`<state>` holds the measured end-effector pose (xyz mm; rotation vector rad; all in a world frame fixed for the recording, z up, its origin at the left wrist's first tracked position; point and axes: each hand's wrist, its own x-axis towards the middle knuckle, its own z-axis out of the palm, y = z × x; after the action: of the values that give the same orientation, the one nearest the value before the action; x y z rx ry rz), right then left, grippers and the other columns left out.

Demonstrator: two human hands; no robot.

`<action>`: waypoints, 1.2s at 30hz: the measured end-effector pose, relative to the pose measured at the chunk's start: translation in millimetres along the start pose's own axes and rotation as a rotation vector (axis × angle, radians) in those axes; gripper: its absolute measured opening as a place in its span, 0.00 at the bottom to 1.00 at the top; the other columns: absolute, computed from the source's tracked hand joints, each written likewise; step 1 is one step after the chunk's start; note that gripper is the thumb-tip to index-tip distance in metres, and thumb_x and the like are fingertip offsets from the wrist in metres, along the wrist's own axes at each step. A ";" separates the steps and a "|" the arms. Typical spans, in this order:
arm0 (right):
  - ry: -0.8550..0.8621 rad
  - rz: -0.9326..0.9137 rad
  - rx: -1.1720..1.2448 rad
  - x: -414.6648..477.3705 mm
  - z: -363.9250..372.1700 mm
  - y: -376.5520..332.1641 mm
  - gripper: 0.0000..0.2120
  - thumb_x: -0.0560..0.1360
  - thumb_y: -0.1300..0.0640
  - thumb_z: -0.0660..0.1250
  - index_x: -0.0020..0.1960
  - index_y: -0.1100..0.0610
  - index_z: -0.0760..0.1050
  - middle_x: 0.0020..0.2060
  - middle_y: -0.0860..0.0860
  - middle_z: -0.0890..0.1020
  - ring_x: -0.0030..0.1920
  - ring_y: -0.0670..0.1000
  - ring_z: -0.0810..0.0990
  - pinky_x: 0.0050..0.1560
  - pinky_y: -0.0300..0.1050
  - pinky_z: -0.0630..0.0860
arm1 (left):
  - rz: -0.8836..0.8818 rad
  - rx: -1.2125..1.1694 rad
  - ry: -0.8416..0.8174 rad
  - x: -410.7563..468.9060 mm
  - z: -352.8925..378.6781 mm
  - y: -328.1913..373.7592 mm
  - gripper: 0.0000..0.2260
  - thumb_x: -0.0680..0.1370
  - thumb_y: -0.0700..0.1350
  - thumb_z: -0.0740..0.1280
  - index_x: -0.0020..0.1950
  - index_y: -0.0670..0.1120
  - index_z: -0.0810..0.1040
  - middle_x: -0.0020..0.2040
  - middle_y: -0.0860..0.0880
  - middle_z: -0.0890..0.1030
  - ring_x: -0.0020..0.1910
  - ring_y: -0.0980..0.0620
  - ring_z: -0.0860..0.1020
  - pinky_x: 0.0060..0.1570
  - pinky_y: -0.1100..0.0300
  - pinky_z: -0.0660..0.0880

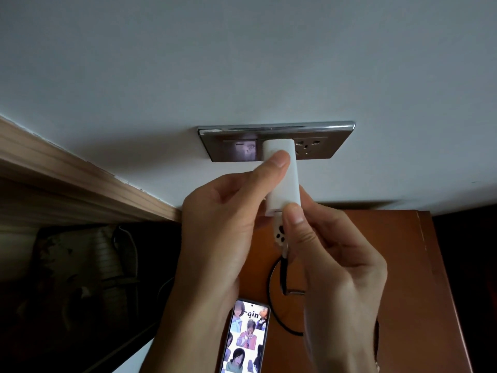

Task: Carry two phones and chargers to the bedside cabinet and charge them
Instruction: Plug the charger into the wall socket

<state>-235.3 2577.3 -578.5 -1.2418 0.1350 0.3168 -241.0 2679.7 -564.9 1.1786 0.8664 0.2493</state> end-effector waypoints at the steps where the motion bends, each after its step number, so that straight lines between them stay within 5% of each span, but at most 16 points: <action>1: 0.011 -0.006 0.006 -0.3 2.9 -3.5 0.14 0.64 0.56 0.76 0.48 0.60 0.86 0.31 0.54 0.86 0.31 0.45 0.83 0.33 0.33 0.77 | -0.008 -0.010 0.004 -0.2 0.7 2.2 0.16 0.67 0.57 0.78 0.39 0.43 0.87 0.37 0.43 0.86 0.35 0.48 0.85 0.35 0.60 0.78; 8: 0.161 -0.204 -0.083 -7.7 20.4 5.8 0.11 0.68 0.59 0.74 0.51 0.56 0.85 0.33 0.50 0.87 0.32 0.43 0.84 0.35 0.31 0.77 | -0.017 -0.074 0.003 0.7 2.0 1.6 0.18 0.64 0.57 0.78 0.39 0.42 0.86 0.35 0.43 0.86 0.33 0.49 0.84 0.32 0.60 0.77; 16: 0.179 -0.190 -0.006 -4.5 19.0 32.2 0.13 0.71 0.55 0.73 0.55 0.49 0.85 0.51 0.60 0.86 0.45 0.54 0.87 0.44 0.38 0.80 | 0.046 -0.074 -0.002 5.8 -3.1 -13.1 0.17 0.64 0.54 0.77 0.47 0.44 0.87 0.40 0.45 0.87 0.39 0.51 0.84 0.38 0.60 0.78; 21: 0.222 -0.159 -0.033 -6.6 23.1 26.8 0.12 0.69 0.56 0.75 0.53 0.50 0.86 0.47 0.59 0.87 0.39 0.53 0.86 0.40 0.39 0.80 | -0.027 -0.091 -0.024 5.0 -4.2 -7.4 0.18 0.63 0.53 0.79 0.47 0.43 0.87 0.39 0.45 0.86 0.38 0.50 0.83 0.39 0.57 0.78; 27: 0.223 -0.043 -0.070 -8.4 27.5 -4.7 0.10 0.65 0.59 0.78 0.47 0.55 0.87 0.30 0.54 0.86 0.31 0.46 0.84 0.35 0.33 0.78 | -0.127 -0.133 -0.009 0.7 3.1 12.8 0.18 0.61 0.54 0.78 0.39 0.40 0.87 0.33 0.44 0.83 0.30 0.52 0.80 0.29 0.65 0.75; 33: 0.187 -0.036 -0.096 -5.9 26.4 -8.5 0.13 0.71 0.71 0.72 0.48 0.55 0.86 0.31 0.53 0.87 0.33 0.46 0.86 0.35 0.33 0.79 | -0.105 -0.212 0.047 -0.7 8.6 7.7 0.22 0.60 0.54 0.79 0.36 0.35 0.82 0.31 0.42 0.79 0.30 0.49 0.76 0.27 0.63 0.73; 36: 0.184 -0.051 -0.120 -5.8 24.8 5.7 0.16 0.72 0.74 0.70 0.51 0.56 0.84 0.39 0.52 0.88 0.40 0.51 0.88 0.42 0.37 0.81 | -0.059 -0.238 0.034 1.5 6.4 -4.4 0.14 0.65 0.48 0.81 0.38 0.39 0.84 0.31 0.45 0.81 0.30 0.52 0.78 0.29 0.62 0.74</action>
<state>-244.3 2601.3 -574.1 -1.3904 0.2444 0.1679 -236.7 2674.3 -568.8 0.9289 0.8745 0.3162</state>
